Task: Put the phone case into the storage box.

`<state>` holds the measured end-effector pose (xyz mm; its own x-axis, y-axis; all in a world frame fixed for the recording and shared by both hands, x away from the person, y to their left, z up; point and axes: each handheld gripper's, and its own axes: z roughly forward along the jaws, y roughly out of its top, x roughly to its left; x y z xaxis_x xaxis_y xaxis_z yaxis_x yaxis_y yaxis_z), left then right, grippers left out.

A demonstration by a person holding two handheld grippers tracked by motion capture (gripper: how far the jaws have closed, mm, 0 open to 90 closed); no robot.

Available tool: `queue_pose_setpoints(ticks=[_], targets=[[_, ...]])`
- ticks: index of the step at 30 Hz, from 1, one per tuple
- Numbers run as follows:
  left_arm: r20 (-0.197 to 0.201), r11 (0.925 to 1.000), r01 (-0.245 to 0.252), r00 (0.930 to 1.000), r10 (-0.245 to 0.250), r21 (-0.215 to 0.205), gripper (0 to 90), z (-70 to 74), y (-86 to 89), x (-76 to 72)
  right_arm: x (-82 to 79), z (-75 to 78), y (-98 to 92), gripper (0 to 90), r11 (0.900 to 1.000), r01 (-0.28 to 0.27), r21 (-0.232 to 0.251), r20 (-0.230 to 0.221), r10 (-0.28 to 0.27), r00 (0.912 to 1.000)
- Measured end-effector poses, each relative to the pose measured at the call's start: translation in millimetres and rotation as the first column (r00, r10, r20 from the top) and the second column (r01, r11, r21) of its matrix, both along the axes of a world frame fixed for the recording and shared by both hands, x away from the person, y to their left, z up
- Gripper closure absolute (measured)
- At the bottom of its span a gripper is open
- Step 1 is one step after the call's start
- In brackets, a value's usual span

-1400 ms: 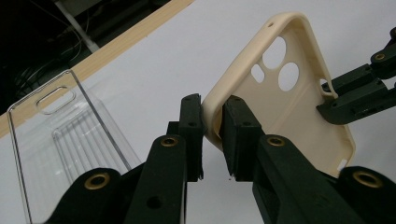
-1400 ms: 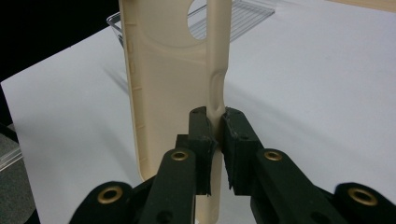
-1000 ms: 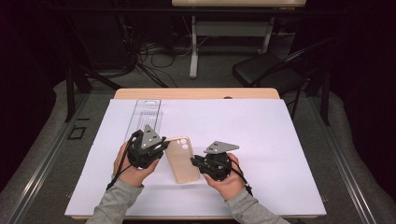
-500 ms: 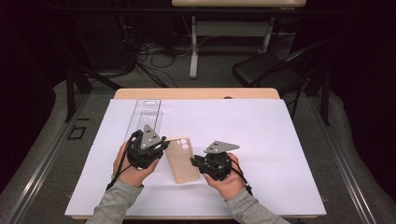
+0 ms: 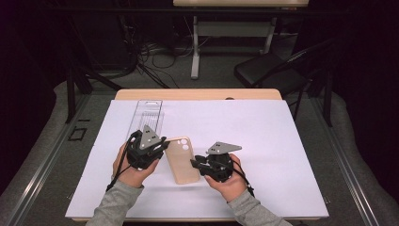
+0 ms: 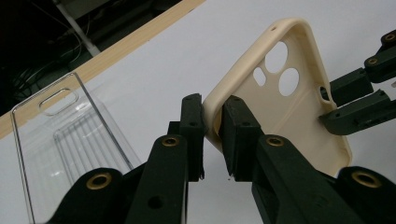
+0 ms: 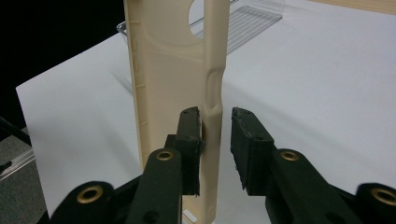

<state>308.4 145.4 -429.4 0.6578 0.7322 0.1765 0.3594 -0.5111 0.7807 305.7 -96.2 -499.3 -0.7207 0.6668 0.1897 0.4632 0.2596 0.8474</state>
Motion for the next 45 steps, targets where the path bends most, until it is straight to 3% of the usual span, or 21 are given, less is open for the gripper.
queue_pose_setpoints(ticks=[13, 33, 45], targets=[[-0.004, 0.9993, -0.03, 0.9995, 0.03, -0.023, 79.5, 1.1, 12.8, 6.1, 3.4, 3.2, -3.6, 58.0, 1.0, -0.003, 0.027, 0.046, 0.001, 0.999], [0.032, 0.9998, -0.003, 0.9995, 0.004, -0.017, 79.5, 0.3, 18.9, 13.7, 18.2, 12.8, -23.6, 43.4, 0.998, 0.049, -0.048, 0.137, -0.042, 0.9897], [0.063, 0.9996, -0.004, 0.998, 0.005, -0.027, 79.4, 1.9, 23.6, 16.0, 28.3, 14.9, -42.4, 30.7, 0.992, 0.117, -0.047, 0.122, -0.111, 0.9864]])
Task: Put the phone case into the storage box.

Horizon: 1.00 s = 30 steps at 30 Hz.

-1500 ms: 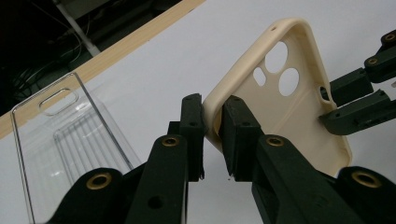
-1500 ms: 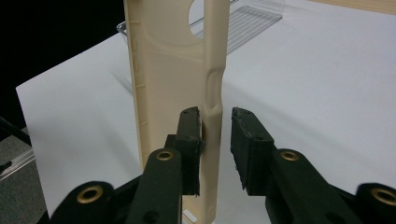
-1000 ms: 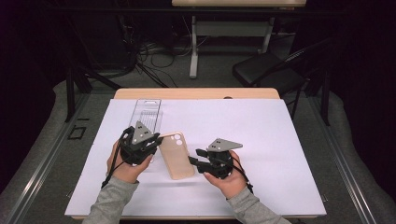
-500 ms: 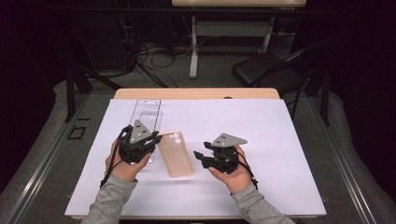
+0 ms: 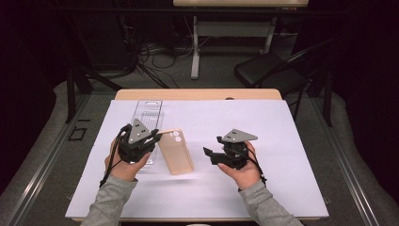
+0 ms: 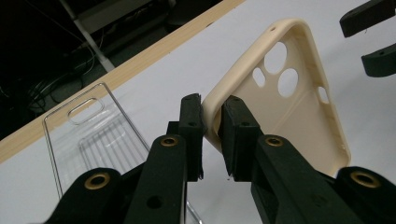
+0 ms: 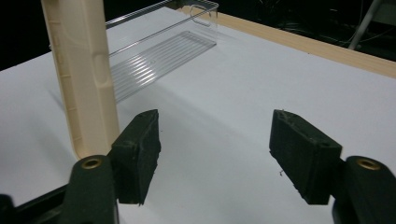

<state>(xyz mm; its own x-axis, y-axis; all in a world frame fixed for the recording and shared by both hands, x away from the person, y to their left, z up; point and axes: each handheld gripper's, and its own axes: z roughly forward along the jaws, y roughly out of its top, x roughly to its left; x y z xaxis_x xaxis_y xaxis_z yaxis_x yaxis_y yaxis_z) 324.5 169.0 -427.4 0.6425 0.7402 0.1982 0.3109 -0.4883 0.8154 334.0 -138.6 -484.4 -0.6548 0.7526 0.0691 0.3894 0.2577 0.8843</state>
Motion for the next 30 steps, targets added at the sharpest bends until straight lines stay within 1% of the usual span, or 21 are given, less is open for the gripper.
queue_pose_setpoints(ticks=[4, 7, 8, 10, 12, 13, 15, 17, 19, 21, 22, 24, 27, 30], targets=[[-0.001, 1.0, 0.005, 1.0, -0.005, 0.002, 79.4, -0.3, 0.9, 1.5, 1.4, 0.9, -5.8, 26.8, 1.0, 0.019, 0.005, -0.01, -0.019, 0.9998], [0.001, 1.0, 0.003, 1.0, -0.003, 0.001, 79.4, 0.8, 2.0, 2.6, 2.4, 1.1, -9.0, 23.6, 0.999, 0.042, -0.009, -0.008, -0.042, 0.9991], [0.002, 1.0, 0.007, 1.0, -0.007, 0.006, 79.4, 1.2, 2.5, 3.3, 3.2, 0.6, -9.6, 21.9, 0.998, 0.055, -0.011, -0.004, -0.055, 0.9985], [0.0, 1.0, 0.001, 1.0, -0.001, 0.003, 79.5, 0.7, 3.1, 4.1, 4.6, 0.0, -11.2, 18.5, 0.998, 0.063, -0.005, -0.021, -0.063, 0.9978], [0.0, 1.0, 0.001, 1.0, -0.001, 0.009, 79.4, -0.4, 3.6, 5.5, 5.4, -0.2, -12.0, 16.6, 0.997, 0.072, 0.003, -0.035, -0.071, 0.9968], [-0.007, 1.0, -0.001, 1.0, 0.001, 0.009, 79.4, -1.1, 3.5, 5.7, 5.9, -0.6, -12.5, 14.9, 0.997, 0.074, -0.001, -0.04, -0.074, 0.9964], [-0.007, 0.9999, 0.001, 1.0, -0.001, 0.012, 79.4, -2.9, 3.3, 6.3, 5.9, -0.6, -13.9, 14.2, 0.997, 0.079, -0.005, -0.049, -0.08, 0.9956], [-0.009, 0.9999, 0.002, 1.0, -0.002, 0.011, 79.4, -4.7, 3.3, 6.6, 6.4, -0.1, -16.2, 12.1, 0.996, 0.084, 0.006, -0.056, -0.083, 0.9949], [-0.013, 1.0, 0.002, 0.9999, -0.002, 0.009, 79.4, -5.8, 3.2, 6.4, 6.1, -0.2, -18.2, 6.3, 0.996, 0.086, 0.015, -0.061, -0.085, 0.9945], [-0.008, 0.9999, 0.005, 1.0, -0.005, 0.011, 79.4, -5.3, 3.0, 6.0, 5.6, -0.4, -20.5, 1.2, 0.997, 0.078, 0.02, -0.07, -0.077, 0.9946], [-0.006, 0.9999, 0.008, 0.9999, -0.008, 0.01, 79.4, -4.5, 2.7, 5.6, 5.5, -0.6, -21.4, 0.0, 0.997, 0.076, 0.026, -0.072, -0.074, 0.9947], [-0.002, 0.9999, 0.012, 0.9999, -0.012, 0.011, 79.4, -2.6, 2.6, 5.3, 5.1, -0.6, -22.8, 0.0, 0.997, 0.075, 0.029, -0.073, -0.073, 0.9947], [0.007, 0.9999, 0.013, 0.9999, -0.013, 0.005, 79.4, -0.5, 3.4, 5.6, 4.5, -1.7, -24.5, 0.0, 0.996, 0.09, 0.021, -0.063, -0.089, 0.9941], [0.012, 0.9999, 0.015, 0.9998, -0.015, 0.006, 79.4, 1.0, 6.2, 6.3, 4.5, -2.2, -26.7, 0.0, 0.994, 0.109, 0.026, -0.069, -0.107, 0.9919]])
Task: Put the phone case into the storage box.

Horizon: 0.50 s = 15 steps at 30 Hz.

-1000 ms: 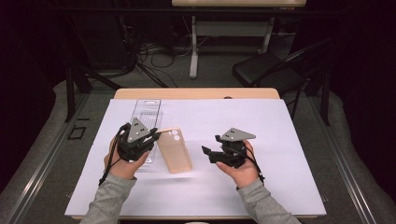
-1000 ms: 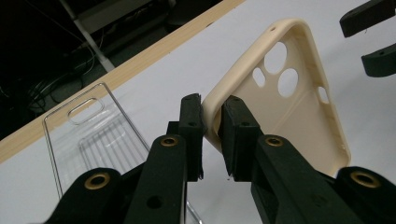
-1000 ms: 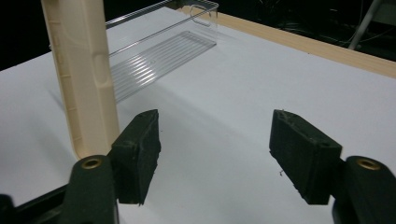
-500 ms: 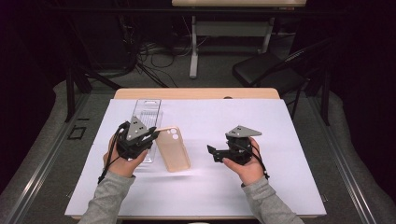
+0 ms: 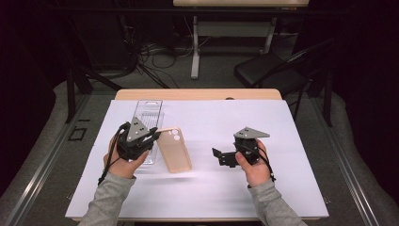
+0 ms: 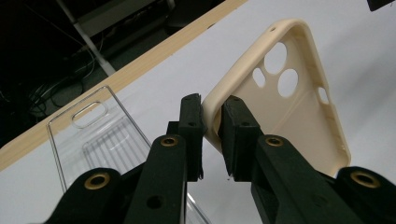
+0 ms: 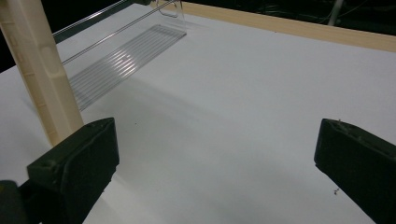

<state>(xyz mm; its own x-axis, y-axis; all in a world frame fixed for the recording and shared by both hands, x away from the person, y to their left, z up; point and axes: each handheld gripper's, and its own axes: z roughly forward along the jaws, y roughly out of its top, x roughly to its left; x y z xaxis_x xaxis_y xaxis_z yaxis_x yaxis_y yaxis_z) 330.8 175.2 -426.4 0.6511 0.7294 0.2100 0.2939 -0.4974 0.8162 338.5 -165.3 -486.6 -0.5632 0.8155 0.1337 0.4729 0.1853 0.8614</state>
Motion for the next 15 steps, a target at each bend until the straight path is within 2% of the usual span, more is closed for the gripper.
queue_pose_setpoints(ticks=[3, 6, 8, 13, 15], targets=[[0.006, 1.0, -0.001, 1.0, 0.001, -0.001, 79.4, 1.4, 1.8, 0.4, 0.3, -0.6, -1.9, 0.0, 1.0, 0.018, -0.01, 0.004, -0.018, 0.9998], [0.005, 1.0, -0.002, 1.0, 0.002, -0.007, 79.4, 2.1, 1.2, 1.5, 0.1, -1.8, -1.9, 0.0, 1.0, 0.011, -0.009, -0.003, -0.011, 0.9999], [0.002, 1.0, 0.001, 1.0, -0.001, 0.005, 79.4, 2.9, 0.3, 3.1, -0.3, -2.4, -2.3, 0.0, 1.0, 0.011, -0.014, 0.0, -0.011, 0.9999], [-0.033, 0.9999, 0.012, 0.9994, -0.012, 0.005, 79.4, 3.0, -5.1, 13.5, -2.6, -0.5, -5.4, 0.0, 1.0, 0.025, -0.01, -0.004, -0.025, 0.9997], [-0.051, 0.9995, 0.024, 0.9985, -0.023, 0.021, 79.4, 1.8, -9.1, 18.5, -3.6, -0.1, -7.1, 0.0, 0.999, 0.035, -0.009, 0.001, -0.035, 0.9994]])
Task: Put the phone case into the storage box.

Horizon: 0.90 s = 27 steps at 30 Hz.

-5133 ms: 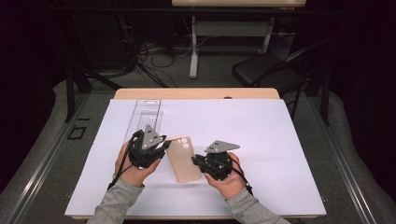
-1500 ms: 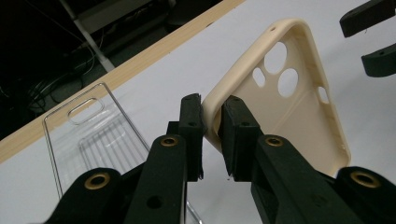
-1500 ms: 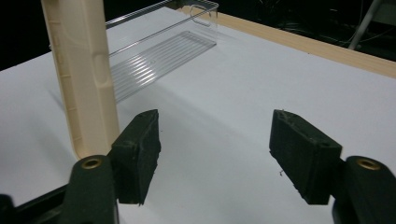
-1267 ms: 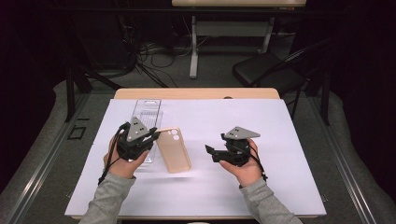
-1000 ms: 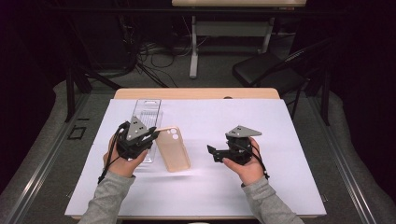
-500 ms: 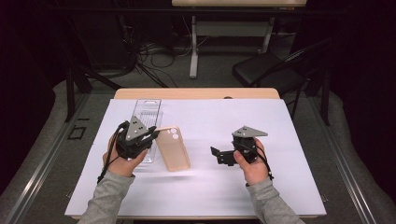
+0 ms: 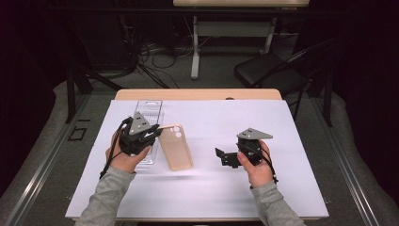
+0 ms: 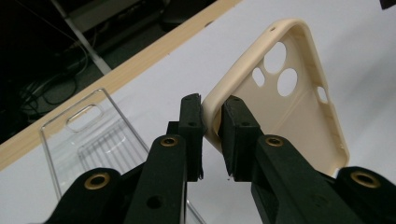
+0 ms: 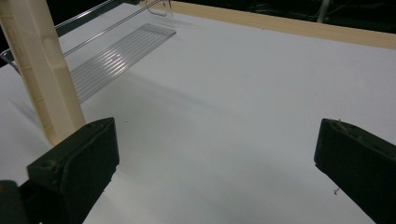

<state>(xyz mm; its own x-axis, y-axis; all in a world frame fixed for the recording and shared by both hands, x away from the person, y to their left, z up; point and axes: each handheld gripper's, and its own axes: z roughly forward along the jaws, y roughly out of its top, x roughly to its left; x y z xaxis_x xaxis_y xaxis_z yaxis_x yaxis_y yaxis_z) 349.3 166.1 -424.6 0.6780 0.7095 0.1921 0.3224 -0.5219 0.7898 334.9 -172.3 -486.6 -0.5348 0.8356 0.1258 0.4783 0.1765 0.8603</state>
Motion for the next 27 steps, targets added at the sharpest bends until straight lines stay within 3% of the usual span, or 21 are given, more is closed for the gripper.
queue_pose_setpoints(ticks=[5, 16, 23, 27], targets=[[-0.03, 0.9988, 0.04, 0.9988, -0.039, 0.028, 79.4, 2.2, -11.9, 10.8, -2.1, -1.0, -3.6, 0.0, 1.0, 0.012, 0.007, -0.005, -0.012, 0.9999], [-0.004, 0.9861, 0.059, 0.9982, -0.059, 0.155, 79.4, 21.0, -25.4, 30.2, -7.7, -3.3, -7.8, 0.0, 1.0, 0.016, 0.0, -0.007, -0.016, 0.9998], [-0.019, 0.9865, 0.066, 0.9978, -0.064, 0.15, 79.4, 36.0, -24.5, 46.5, -12.4, -3.6, -12.7, 0.0, 0.999, 0.032, -0.003, -0.004, -0.032, 0.9995], [0.0, 0.9844, 0.061, 0.9981, -0.062, 0.165, 79.4, 42.5, -23.4, 54.5, -14.8, -4.7, -15.5, 0.0, 0.999, 0.04, -0.008, -0.005, -0.04, 0.9992]])
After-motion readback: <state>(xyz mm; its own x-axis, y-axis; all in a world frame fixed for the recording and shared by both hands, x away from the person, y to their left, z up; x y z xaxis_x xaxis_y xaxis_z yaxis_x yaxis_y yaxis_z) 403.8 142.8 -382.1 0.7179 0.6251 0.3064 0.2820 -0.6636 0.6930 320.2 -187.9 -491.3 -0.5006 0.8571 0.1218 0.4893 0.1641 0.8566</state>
